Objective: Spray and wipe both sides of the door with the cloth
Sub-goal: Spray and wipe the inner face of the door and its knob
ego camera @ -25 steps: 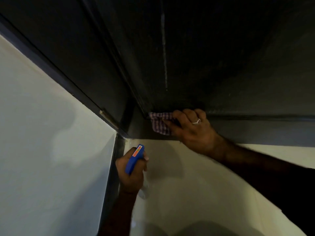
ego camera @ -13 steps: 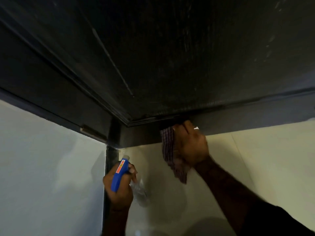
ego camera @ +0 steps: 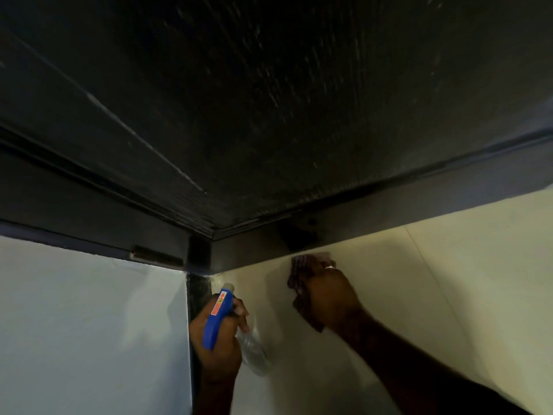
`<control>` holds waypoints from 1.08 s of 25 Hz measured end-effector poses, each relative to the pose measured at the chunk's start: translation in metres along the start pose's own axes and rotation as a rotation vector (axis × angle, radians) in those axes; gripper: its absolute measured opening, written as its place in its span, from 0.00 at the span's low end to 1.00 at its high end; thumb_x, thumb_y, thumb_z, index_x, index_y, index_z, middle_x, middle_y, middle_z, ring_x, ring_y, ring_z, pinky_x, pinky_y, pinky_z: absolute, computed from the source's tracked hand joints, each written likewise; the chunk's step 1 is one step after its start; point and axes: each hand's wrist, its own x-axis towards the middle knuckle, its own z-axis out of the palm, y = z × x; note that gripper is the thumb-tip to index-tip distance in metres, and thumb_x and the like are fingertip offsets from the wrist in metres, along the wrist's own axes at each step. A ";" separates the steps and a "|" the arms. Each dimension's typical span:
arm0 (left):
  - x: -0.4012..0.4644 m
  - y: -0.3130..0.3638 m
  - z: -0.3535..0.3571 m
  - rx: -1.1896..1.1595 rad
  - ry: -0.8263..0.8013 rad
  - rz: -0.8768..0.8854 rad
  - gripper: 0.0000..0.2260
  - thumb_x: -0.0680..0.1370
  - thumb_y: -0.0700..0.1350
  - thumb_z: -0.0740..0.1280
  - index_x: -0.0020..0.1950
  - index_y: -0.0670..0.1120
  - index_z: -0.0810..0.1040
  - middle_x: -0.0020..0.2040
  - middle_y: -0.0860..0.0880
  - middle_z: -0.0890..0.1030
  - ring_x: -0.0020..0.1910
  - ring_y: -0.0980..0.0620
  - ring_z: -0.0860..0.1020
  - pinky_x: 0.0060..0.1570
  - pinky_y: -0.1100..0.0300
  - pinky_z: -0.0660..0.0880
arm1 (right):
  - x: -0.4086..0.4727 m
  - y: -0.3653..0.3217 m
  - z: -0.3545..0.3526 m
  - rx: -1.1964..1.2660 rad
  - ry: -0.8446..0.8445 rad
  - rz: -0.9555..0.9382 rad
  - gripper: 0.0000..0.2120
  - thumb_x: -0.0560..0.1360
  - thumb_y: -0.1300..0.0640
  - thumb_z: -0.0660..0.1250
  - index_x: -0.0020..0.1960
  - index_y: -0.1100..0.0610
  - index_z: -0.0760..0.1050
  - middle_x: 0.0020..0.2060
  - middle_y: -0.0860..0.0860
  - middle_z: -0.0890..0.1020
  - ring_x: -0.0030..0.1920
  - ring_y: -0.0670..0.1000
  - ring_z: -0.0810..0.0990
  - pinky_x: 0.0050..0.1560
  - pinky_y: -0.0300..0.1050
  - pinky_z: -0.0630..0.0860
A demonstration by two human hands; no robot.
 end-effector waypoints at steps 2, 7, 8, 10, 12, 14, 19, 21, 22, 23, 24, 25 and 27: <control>0.002 0.004 0.007 0.029 -0.024 -0.088 0.17 0.72 0.55 0.77 0.45 0.43 0.79 0.36 0.47 0.81 0.37 0.43 0.82 0.42 0.52 0.78 | -0.006 -0.006 -0.010 0.325 0.181 0.070 0.19 0.82 0.43 0.68 0.70 0.48 0.81 0.69 0.51 0.80 0.67 0.55 0.80 0.69 0.45 0.75; 0.015 0.050 0.028 0.244 -0.222 -0.090 0.07 0.80 0.44 0.68 0.45 0.43 0.78 0.40 0.43 0.80 0.42 0.40 0.81 0.48 0.47 0.82 | -0.006 -0.055 -0.048 1.498 0.492 0.492 0.11 0.87 0.51 0.65 0.67 0.53 0.78 0.59 0.55 0.86 0.52 0.53 0.88 0.45 0.54 0.88; 0.017 0.063 0.033 0.312 -0.294 -0.057 0.07 0.82 0.44 0.68 0.43 0.47 0.78 0.39 0.45 0.79 0.40 0.46 0.80 0.47 0.53 0.81 | -0.005 -0.058 -0.061 1.729 0.559 0.615 0.11 0.87 0.54 0.65 0.68 0.55 0.78 0.58 0.58 0.86 0.49 0.56 0.88 0.38 0.52 0.87; 0.026 0.077 0.048 0.389 -0.251 0.035 0.11 0.80 0.44 0.71 0.38 0.51 0.77 0.35 0.47 0.78 0.36 0.46 0.78 0.41 0.52 0.80 | -0.003 -0.048 -0.084 2.016 0.721 0.766 0.09 0.87 0.58 0.64 0.66 0.55 0.78 0.53 0.58 0.87 0.45 0.57 0.88 0.32 0.48 0.84; 0.032 0.080 0.060 0.425 -0.142 0.103 0.11 0.74 0.54 0.73 0.37 0.51 0.77 0.32 0.49 0.78 0.35 0.42 0.79 0.39 0.44 0.81 | -0.007 -0.034 -0.092 1.954 0.844 0.773 0.06 0.88 0.56 0.62 0.60 0.51 0.78 0.52 0.54 0.87 0.48 0.55 0.88 0.35 0.49 0.85; 0.032 0.080 0.068 0.488 -0.169 0.159 0.13 0.73 0.54 0.74 0.35 0.50 0.76 0.30 0.51 0.77 0.32 0.48 0.78 0.38 0.51 0.80 | -0.011 -0.022 -0.094 1.873 0.930 0.783 0.06 0.89 0.54 0.61 0.58 0.46 0.77 0.55 0.53 0.86 0.53 0.56 0.87 0.41 0.50 0.85; 0.042 0.079 0.064 0.382 -0.104 0.079 0.08 0.71 0.46 0.75 0.37 0.43 0.81 0.33 0.39 0.80 0.34 0.32 0.80 0.36 0.36 0.81 | -0.002 -0.023 -0.081 1.922 0.791 0.664 0.14 0.83 0.64 0.70 0.67 0.57 0.77 0.62 0.60 0.85 0.57 0.60 0.87 0.48 0.54 0.87; 0.043 0.084 0.064 0.323 -0.065 0.101 0.08 0.70 0.45 0.74 0.38 0.40 0.81 0.33 0.37 0.80 0.31 0.35 0.79 0.35 0.38 0.80 | 0.005 -0.044 -0.075 1.835 0.793 0.475 0.18 0.78 0.66 0.76 0.66 0.60 0.78 0.59 0.59 0.86 0.57 0.62 0.87 0.58 0.60 0.86; 0.044 0.089 0.064 0.274 -0.034 0.107 0.10 0.69 0.46 0.72 0.38 0.39 0.81 0.33 0.37 0.80 0.29 0.38 0.79 0.34 0.41 0.80 | 0.007 -0.058 -0.075 1.788 0.791 0.367 0.19 0.76 0.68 0.77 0.64 0.61 0.78 0.57 0.58 0.88 0.56 0.61 0.87 0.60 0.58 0.85; 0.047 0.093 0.062 0.232 -0.006 0.122 0.11 0.68 0.47 0.71 0.38 0.39 0.82 0.32 0.38 0.80 0.29 0.40 0.79 0.34 0.44 0.79 | 0.010 -0.063 -0.072 1.731 0.768 0.294 0.18 0.75 0.68 0.79 0.62 0.61 0.79 0.54 0.55 0.88 0.54 0.57 0.88 0.59 0.52 0.85; 0.050 0.095 0.059 0.206 0.012 0.140 0.11 0.68 0.47 0.70 0.38 0.39 0.81 0.31 0.39 0.80 0.29 0.39 0.79 0.34 0.46 0.79 | 0.013 -0.064 -0.067 1.668 0.736 0.250 0.17 0.75 0.66 0.80 0.60 0.59 0.79 0.53 0.52 0.89 0.52 0.53 0.88 0.56 0.47 0.85; 0.052 0.094 0.057 0.199 0.007 0.157 0.11 0.70 0.47 0.69 0.38 0.39 0.81 0.32 0.39 0.81 0.30 0.37 0.79 0.35 0.47 0.79 | 0.016 -0.057 -0.056 1.590 0.691 0.237 0.16 0.76 0.62 0.80 0.61 0.56 0.80 0.54 0.48 0.88 0.51 0.48 0.88 0.53 0.42 0.84; 0.050 0.092 0.056 0.215 -0.020 0.151 0.09 0.76 0.43 0.69 0.40 0.38 0.81 0.33 0.41 0.82 0.33 0.36 0.80 0.37 0.47 0.79 | 0.018 -0.027 -0.034 1.565 0.593 0.267 0.08 0.81 0.63 0.74 0.58 0.56 0.80 0.50 0.44 0.84 0.48 0.43 0.85 0.46 0.40 0.81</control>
